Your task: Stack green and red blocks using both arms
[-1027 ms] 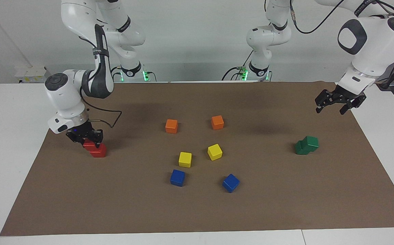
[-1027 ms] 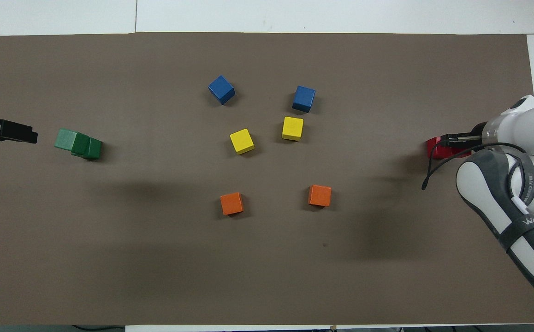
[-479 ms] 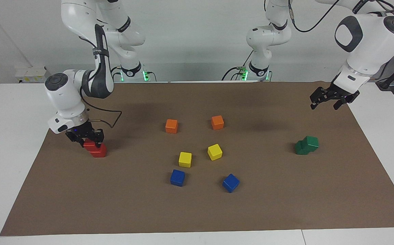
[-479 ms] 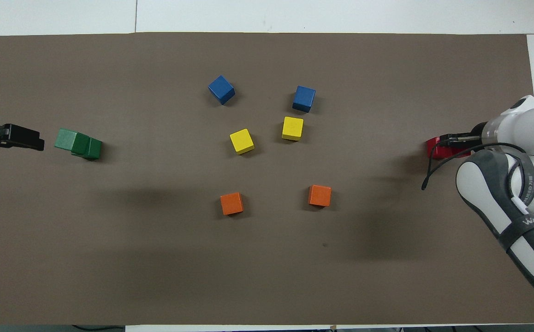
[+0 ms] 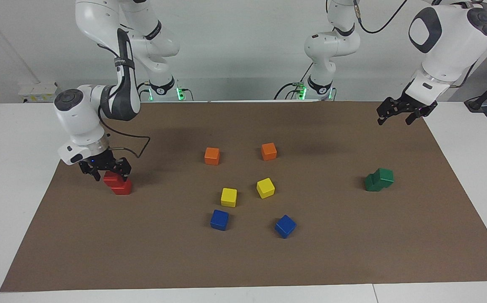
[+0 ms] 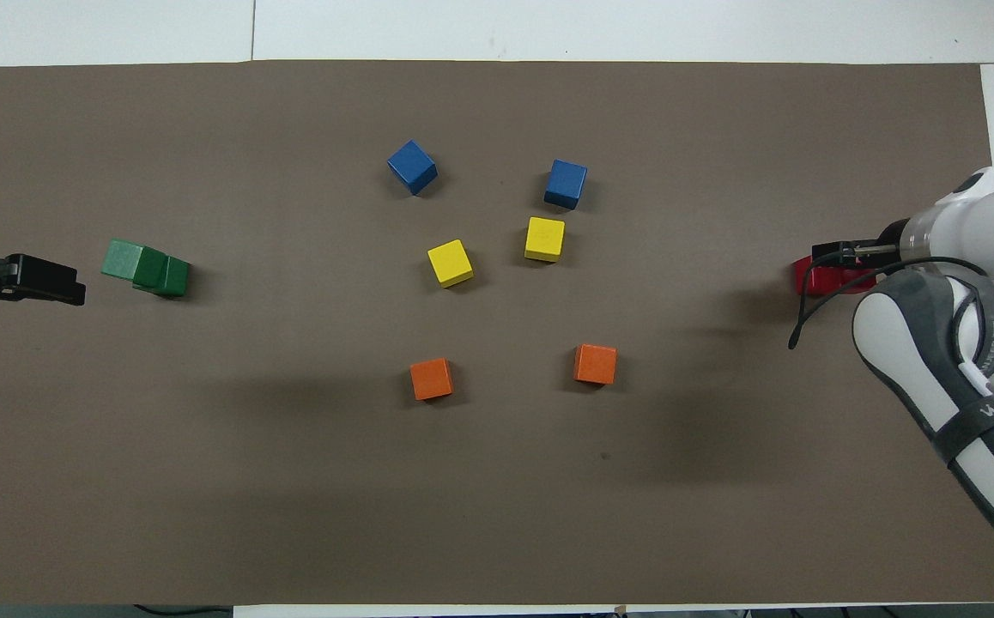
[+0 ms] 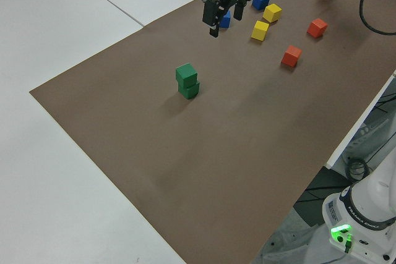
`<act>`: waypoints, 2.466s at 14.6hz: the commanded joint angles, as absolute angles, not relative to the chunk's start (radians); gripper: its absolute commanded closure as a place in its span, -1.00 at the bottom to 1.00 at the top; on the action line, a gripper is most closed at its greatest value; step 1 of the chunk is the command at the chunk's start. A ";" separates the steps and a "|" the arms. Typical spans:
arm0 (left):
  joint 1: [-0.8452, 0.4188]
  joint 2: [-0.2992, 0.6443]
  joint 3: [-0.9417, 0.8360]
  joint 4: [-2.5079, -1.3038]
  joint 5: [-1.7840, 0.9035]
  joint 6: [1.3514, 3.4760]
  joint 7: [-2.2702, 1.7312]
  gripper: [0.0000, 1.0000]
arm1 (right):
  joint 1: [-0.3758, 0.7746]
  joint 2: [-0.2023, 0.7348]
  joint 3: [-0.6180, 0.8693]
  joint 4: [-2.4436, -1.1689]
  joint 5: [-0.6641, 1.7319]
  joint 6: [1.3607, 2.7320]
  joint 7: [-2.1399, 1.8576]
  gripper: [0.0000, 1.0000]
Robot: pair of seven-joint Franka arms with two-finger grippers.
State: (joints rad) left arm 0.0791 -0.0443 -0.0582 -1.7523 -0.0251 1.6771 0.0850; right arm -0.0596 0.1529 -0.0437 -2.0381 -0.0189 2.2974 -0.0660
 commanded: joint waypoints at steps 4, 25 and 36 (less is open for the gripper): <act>0.044 -0.034 -0.044 -1.734 -0.021 1.732 0.058 -1.00 | -0.041 0.095 -0.008 -1.735 -0.005 1.858 -0.066 -1.00; 0.034 -0.029 -0.087 -1.677 -0.008 1.632 -0.003 -1.00 | 0.034 -0.077 -0.063 -1.680 -0.003 1.526 -0.066 -1.00; 0.032 -0.025 -0.106 -1.658 -0.009 1.658 -0.022 -1.00 | 0.031 -0.077 -0.063 -1.677 -0.015 1.511 -0.066 -1.00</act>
State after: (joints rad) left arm 0.0397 -0.0252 -0.1149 -1.6694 -0.0250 1.6564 -0.0117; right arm 0.0314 -0.0553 -0.0592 -1.6580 -0.0191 1.5238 -0.0660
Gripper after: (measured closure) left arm 0.000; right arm 0.000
